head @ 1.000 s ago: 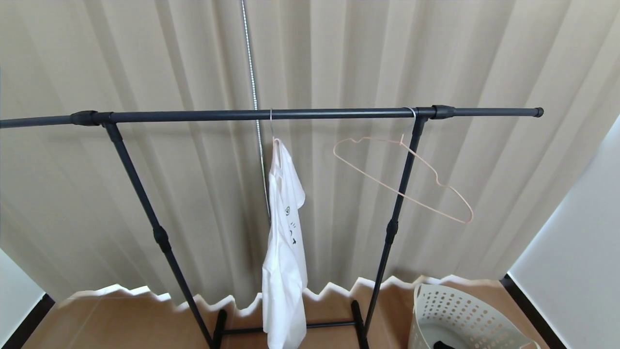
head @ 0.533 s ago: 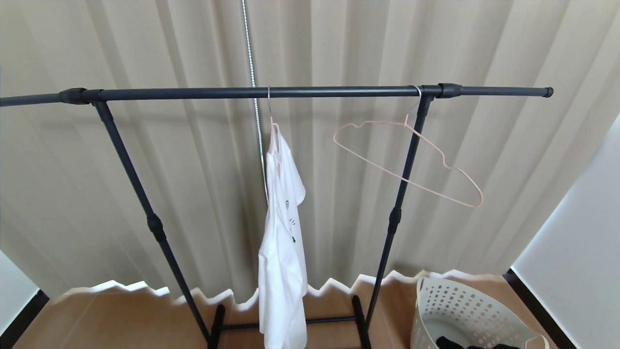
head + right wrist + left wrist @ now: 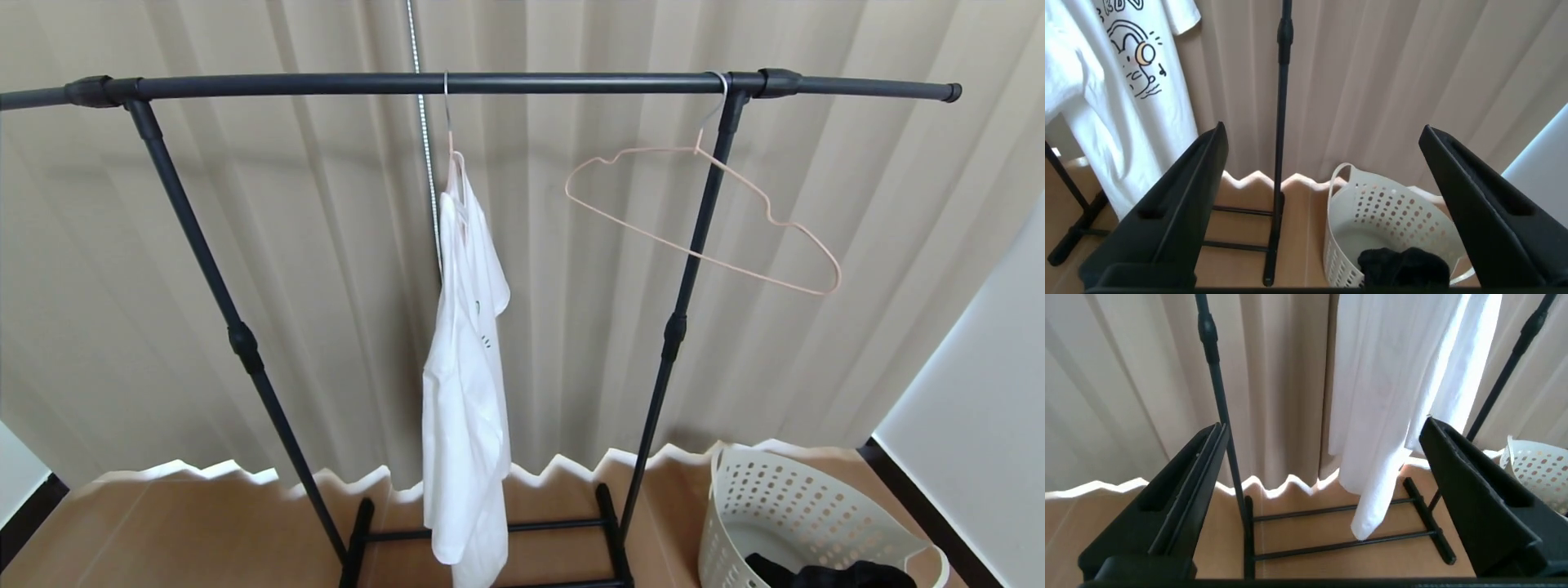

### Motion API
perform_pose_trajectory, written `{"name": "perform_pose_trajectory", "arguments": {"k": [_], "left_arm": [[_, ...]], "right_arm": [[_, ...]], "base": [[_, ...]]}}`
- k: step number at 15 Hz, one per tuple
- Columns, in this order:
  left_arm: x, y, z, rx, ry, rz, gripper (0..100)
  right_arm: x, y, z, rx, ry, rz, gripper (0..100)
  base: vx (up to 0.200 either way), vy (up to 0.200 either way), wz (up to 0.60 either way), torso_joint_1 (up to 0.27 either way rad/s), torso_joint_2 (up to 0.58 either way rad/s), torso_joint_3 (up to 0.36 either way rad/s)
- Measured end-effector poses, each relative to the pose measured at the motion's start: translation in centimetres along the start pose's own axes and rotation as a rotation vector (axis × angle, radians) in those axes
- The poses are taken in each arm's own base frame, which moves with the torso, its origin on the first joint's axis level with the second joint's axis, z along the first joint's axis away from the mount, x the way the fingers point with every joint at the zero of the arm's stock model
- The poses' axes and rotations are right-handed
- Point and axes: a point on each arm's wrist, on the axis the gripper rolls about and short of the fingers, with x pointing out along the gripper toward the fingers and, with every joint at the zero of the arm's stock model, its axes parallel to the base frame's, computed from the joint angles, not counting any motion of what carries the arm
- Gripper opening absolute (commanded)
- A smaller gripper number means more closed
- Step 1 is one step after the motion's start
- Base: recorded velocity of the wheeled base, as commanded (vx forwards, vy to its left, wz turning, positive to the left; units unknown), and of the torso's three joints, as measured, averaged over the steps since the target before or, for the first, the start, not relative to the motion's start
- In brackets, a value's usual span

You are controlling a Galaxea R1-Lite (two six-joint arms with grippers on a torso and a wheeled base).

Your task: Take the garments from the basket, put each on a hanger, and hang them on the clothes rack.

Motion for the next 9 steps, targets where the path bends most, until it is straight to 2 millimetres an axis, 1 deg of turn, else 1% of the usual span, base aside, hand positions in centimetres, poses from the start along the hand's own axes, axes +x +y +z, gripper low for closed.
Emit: {"name": "perform_pose_trajectory", "arguments": {"k": [5,9], "left_arm": [[0.00,0.00,0.00,0.000,0.001,0.000,100],[0.01,0.00,0.00,0.000,0.001,0.000,100]], "right_arm": [[0.00,0.00,0.00,0.000,0.000,0.000,100],[0.00,0.00,0.00,0.000,0.000,0.000,100]], "base": [[0.000,0.000,0.00,-0.141,0.50,0.352],[0.000,0.000,0.00,-0.106,0.47,0.369]]}}
